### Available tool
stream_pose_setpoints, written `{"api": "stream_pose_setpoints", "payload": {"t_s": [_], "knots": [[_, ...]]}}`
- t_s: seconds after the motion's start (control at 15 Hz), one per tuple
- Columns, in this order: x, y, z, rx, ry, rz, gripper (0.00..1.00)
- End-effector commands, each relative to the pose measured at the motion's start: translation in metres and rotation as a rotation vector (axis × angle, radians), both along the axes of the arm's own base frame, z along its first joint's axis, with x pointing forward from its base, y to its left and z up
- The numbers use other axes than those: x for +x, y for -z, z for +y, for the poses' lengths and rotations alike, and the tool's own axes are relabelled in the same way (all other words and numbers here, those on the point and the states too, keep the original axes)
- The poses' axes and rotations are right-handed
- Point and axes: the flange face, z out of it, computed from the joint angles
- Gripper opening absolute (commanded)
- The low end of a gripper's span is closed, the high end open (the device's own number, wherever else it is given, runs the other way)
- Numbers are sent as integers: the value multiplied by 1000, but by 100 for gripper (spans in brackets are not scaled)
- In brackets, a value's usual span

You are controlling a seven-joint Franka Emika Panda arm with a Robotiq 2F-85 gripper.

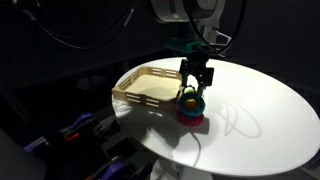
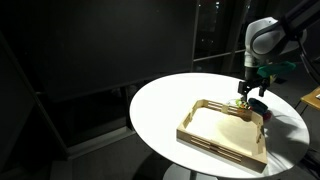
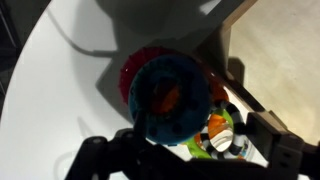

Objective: Remove the black and white ring from the box and place it on top of the blue ring

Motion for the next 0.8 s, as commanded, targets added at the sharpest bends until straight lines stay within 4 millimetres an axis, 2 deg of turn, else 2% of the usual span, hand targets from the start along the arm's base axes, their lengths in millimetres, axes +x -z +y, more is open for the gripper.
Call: {"api": "stream_pose_setpoints", "payload": {"t_s": [0.0, 0.47, 0.73], "knots": [[4, -6, -1, -8, 8, 17, 100], [0, -22, 15, 59, -60, 14, 100], [-5, -38, 27, 125, -127, 27, 100]]}}
